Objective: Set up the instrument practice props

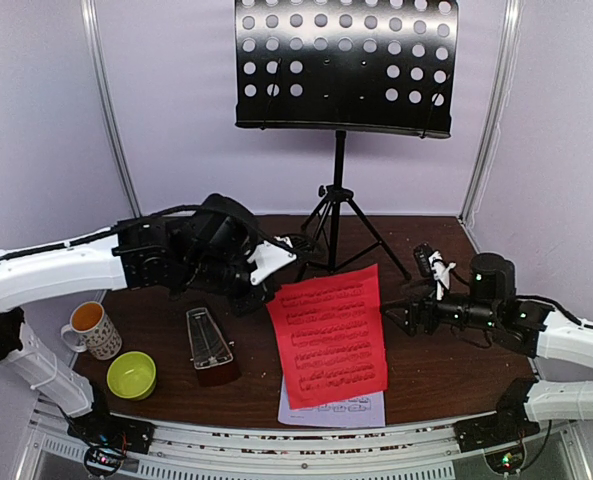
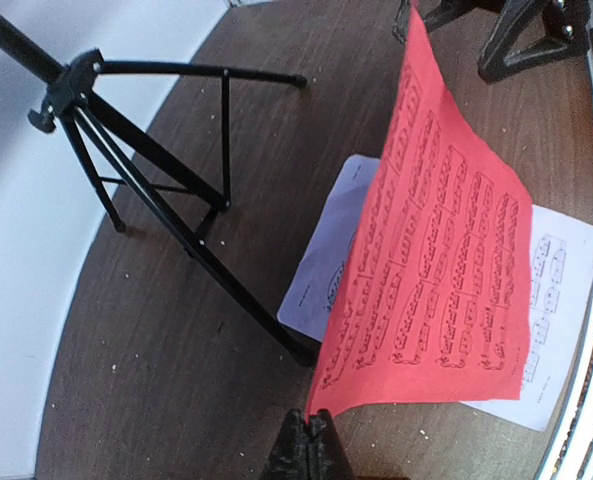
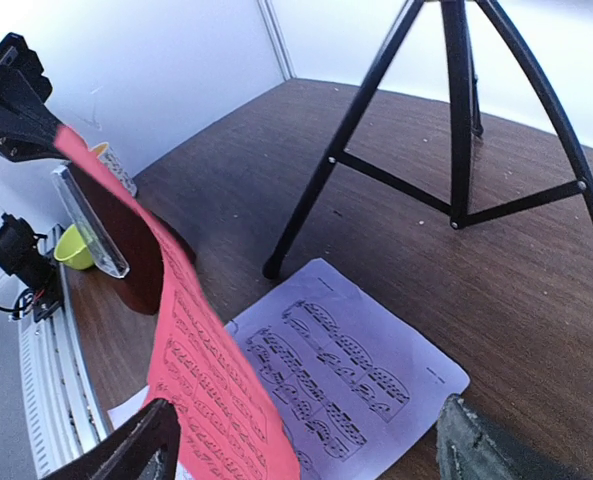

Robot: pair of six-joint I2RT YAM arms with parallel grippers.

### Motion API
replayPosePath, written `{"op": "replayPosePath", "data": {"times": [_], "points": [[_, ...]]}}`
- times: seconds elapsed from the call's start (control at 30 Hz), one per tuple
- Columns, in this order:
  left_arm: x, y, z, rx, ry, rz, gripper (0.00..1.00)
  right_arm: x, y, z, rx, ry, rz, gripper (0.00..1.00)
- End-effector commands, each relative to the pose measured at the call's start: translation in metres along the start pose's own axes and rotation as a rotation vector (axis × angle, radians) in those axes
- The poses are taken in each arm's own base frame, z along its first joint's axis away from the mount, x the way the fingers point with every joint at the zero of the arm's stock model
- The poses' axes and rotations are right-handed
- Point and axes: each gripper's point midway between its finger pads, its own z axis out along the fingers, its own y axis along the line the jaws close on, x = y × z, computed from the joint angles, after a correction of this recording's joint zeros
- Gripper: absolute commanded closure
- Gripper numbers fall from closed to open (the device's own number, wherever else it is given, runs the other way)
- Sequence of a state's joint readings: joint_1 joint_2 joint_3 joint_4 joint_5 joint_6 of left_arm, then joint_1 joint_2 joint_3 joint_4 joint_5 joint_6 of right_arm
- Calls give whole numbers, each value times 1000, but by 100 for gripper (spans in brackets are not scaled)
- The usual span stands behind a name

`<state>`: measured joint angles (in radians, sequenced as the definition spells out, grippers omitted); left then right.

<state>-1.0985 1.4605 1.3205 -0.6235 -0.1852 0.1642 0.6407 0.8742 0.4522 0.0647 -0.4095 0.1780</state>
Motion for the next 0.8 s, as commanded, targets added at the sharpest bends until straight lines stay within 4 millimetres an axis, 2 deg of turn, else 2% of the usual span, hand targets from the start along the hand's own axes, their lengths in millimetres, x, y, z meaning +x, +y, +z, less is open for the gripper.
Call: {"op": "replayPosePath", "data": {"times": [0.0,0.13,0.27,0.47,0.63,0.73,0.77], "points": [[-41,5,-31,-3,-164,49,100,-21,31,-8,-129,-105,-58,12],[-55,1,-51,38,-234,51,100,-26,44,-10,-109,-92,-116,16],[-67,-1,-60,58,-271,44,100,-36,48,-13,-65,-90,-161,27],[-79,-4,-61,80,-292,32,100,-53,64,-18,-49,-111,-218,58],[-88,-4,-66,90,-326,20,100,-57,68,-19,-20,-104,-244,76],[-93,-2,-73,89,-352,7,100,-68,69,-25,-7,-124,-242,100],[-94,0,-76,82,-361,-1,100,-74,68,-29,6,-137,-239,100]]}}
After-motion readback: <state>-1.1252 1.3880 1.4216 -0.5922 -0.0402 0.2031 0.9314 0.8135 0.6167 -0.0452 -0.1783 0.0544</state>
